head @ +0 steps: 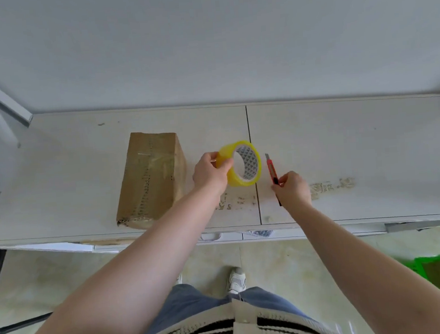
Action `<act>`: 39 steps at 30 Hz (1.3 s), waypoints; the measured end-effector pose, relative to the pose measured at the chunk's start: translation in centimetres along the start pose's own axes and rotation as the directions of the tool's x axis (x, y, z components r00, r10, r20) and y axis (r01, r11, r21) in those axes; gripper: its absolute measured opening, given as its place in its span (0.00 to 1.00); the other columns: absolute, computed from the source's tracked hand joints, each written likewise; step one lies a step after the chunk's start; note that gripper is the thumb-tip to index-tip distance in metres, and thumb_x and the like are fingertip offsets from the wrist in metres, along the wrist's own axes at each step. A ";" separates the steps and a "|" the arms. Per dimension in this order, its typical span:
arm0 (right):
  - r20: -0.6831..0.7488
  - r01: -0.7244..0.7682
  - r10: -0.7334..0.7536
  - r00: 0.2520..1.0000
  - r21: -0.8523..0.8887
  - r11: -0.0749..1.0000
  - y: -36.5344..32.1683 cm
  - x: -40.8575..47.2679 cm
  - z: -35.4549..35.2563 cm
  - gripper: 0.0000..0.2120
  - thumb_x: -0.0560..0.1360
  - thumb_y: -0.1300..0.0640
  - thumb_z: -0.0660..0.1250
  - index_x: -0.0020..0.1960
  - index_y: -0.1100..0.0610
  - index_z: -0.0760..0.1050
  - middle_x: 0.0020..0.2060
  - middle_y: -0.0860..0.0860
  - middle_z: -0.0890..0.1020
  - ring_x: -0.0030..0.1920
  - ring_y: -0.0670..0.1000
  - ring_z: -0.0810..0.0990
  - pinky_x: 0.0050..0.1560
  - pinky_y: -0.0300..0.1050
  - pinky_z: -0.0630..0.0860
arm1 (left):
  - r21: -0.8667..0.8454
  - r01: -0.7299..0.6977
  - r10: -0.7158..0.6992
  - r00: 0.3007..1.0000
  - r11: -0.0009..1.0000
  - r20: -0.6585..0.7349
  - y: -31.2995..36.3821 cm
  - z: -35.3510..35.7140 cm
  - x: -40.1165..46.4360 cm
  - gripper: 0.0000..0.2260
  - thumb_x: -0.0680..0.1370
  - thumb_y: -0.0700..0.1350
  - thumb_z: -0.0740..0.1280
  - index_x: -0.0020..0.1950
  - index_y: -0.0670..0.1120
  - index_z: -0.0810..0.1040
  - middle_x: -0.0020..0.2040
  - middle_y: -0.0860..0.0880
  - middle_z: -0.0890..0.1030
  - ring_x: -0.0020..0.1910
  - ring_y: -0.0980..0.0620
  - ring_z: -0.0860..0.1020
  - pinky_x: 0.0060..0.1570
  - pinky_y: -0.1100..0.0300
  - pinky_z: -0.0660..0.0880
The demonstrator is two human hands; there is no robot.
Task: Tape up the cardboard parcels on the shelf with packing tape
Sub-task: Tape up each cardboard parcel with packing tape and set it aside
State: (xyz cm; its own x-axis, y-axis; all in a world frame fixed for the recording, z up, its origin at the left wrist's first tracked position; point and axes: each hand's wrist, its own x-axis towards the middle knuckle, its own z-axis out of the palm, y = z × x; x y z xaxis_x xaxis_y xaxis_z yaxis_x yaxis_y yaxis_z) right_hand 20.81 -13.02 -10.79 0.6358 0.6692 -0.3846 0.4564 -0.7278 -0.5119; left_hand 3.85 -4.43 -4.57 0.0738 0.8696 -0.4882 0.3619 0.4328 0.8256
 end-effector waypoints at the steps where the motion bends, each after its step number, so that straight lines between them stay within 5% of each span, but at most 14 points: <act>1: -0.030 -0.035 0.036 0.999 0.037 0.999 1.1 0.3 -1.0 0.08 0.76 0.58 0.69 0.53 0.59 0.75 0.44 0.54 0.81 0.45 0.57 0.80 0.41 0.46 0.75 | 0.008 0.021 -0.021 1.000 1.000 0.008 -0.3 0.9 0.0 0.17 0.79 0.49 0.69 0.66 0.47 0.74 0.58 0.50 0.77 0.55 0.48 0.76 0.50 0.57 0.70; 6: -0.077 -0.124 0.136 0.988 0.143 0.982 5.0 1.4 -4.1 0.11 0.74 0.57 0.71 0.54 0.59 0.74 0.42 0.53 0.80 0.43 0.56 0.80 0.43 0.50 0.78 | -0.131 0.240 -0.220 0.964 0.962 0.150 -1.3 5.2 -0.3 0.21 0.77 0.47 0.72 0.69 0.46 0.73 0.63 0.44 0.78 0.58 0.42 0.79 0.59 0.49 0.78; 11: -0.090 -0.157 0.172 0.981 0.157 0.975 6.8 2.0 -4.6 0.11 0.74 0.58 0.71 0.52 0.57 0.72 0.42 0.52 0.79 0.40 0.55 0.79 0.42 0.50 0.77 | -0.240 0.369 -0.307 0.916 0.898 0.258 -2.2 8.7 -0.1 0.21 0.80 0.42 0.67 0.73 0.42 0.70 0.69 0.41 0.75 0.61 0.41 0.78 0.60 0.53 0.77; 14: -0.115 -0.132 0.155 0.981 0.182 0.974 7.2 2.8 -4.3 0.11 0.74 0.60 0.71 0.54 0.57 0.72 0.44 0.52 0.80 0.43 0.56 0.79 0.42 0.48 0.74 | -0.230 0.372 -0.330 0.922 0.899 0.202 -2.8 9.8 0.3 0.22 0.79 0.44 0.69 0.72 0.43 0.70 0.67 0.42 0.76 0.57 0.42 0.80 0.62 0.48 0.76; 17: -0.157 -0.101 0.136 0.978 0.215 0.971 7.4 3.0 -4.0 0.09 0.75 0.56 0.71 0.51 0.56 0.73 0.43 0.50 0.81 0.44 0.55 0.80 0.43 0.48 0.75 | -0.193 0.334 -0.319 0.942 0.923 0.105 -3.2 10.6 0.9 0.10 0.79 0.47 0.70 0.58 0.46 0.77 0.60 0.43 0.81 0.55 0.42 0.81 0.59 0.48 0.78; 21: -0.184 -0.104 0.156 0.970 0.265 0.959 7.5 3.1 -3.8 0.04 0.76 0.56 0.69 0.48 0.54 0.74 0.38 0.48 0.80 0.41 0.55 0.80 0.40 0.46 0.74 | -0.111 0.296 -0.300 0.954 0.949 -0.020 -2.9 11.4 1.2 0.08 0.76 0.52 0.73 0.50 0.49 0.79 0.59 0.45 0.79 0.50 0.43 0.82 0.32 0.62 0.72; 25: -0.188 -0.146 0.222 0.957 0.350 0.925 7.3 3.7 -3.8 0.02 0.75 0.59 0.69 0.48 0.55 0.77 0.38 0.49 0.81 0.37 0.55 0.81 0.42 0.51 0.79 | -0.127 0.293 -0.293 0.956 0.948 0.022 -3.1 12.3 1.7 0.12 0.77 0.46 0.73 0.58 0.44 0.80 0.54 0.46 0.82 0.51 0.44 0.83 0.44 0.57 0.78; 29: -0.165 -0.166 0.253 0.953 0.414 0.895 7.4 3.8 -4.0 0.02 0.75 0.59 0.70 0.46 0.53 0.78 0.36 0.46 0.80 0.36 0.54 0.80 0.44 0.53 0.81 | -0.213 0.294 -0.294 0.955 0.932 0.033 -3.1 12.4 1.5 0.12 0.77 0.40 0.72 0.60 0.42 0.79 0.48 0.46 0.80 0.48 0.45 0.83 0.37 0.64 0.74; 36: -0.155 -0.199 0.282 0.947 0.405 0.892 7.3 3.7 -4.0 0.03 0.75 0.58 0.69 0.49 0.55 0.79 0.35 0.45 0.80 0.36 0.51 0.80 0.43 0.50 0.81 | -0.247 0.316 -0.314 0.948 0.916 0.049 -3.0 12.2 1.4 0.17 0.77 0.43 0.72 0.64 0.43 0.75 0.55 0.45 0.80 0.39 0.51 0.81 0.31 0.65 0.70; 39: -0.159 -0.200 0.271 0.949 0.361 0.911 7.1 3.7 -4.2 0.04 0.76 0.57 0.69 0.51 0.56 0.78 0.35 0.45 0.79 0.33 0.48 0.78 0.40 0.46 0.77 | -0.203 0.334 -0.334 0.942 0.921 0.036 -2.8 11.8 1.4 0.22 0.77 0.45 0.73 0.66 0.44 0.69 0.59 0.45 0.77 0.41 0.51 0.82 0.36 0.61 0.74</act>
State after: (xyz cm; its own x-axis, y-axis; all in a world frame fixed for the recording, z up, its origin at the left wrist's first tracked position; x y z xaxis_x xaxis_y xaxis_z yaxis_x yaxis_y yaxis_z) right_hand 28.98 -16.35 -12.58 0.8262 0.4141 -0.3821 0.0640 -0.7427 -0.6665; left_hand 13.89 -7.25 -10.94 -0.0180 0.6664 -0.7454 0.1689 0.7368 0.6546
